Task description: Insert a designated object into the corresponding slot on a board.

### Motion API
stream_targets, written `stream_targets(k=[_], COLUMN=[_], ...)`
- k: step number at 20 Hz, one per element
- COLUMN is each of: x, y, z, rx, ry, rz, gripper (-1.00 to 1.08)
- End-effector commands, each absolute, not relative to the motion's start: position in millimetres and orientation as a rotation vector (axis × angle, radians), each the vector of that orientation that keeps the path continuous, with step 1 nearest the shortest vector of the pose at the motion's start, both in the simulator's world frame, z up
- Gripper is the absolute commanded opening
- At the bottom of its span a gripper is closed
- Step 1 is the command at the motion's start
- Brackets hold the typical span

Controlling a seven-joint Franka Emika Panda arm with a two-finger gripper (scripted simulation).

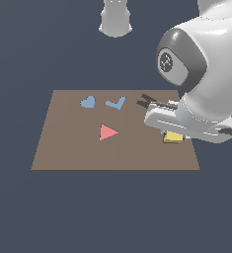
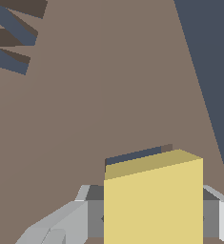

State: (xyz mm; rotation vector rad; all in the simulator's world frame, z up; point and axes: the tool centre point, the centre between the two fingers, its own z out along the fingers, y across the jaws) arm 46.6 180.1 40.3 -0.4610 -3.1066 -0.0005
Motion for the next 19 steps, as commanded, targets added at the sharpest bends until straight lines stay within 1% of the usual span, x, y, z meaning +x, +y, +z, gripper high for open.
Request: stream_targets(k=[1,9,10,19], x=[45.6,45.5,45.5,45.5], y=[180.5,180.2,180.2,180.2], z=[40.5,30.5,30.5,30.5], rx=[-0.450,-0.453,-0.453,-0.453], ry=[-3.109,-3.108,-3.108,-3.108], rz=[0.000,0.000,0.000,0.000], gripper=[-1.00,-1.00,1.00,1.00])
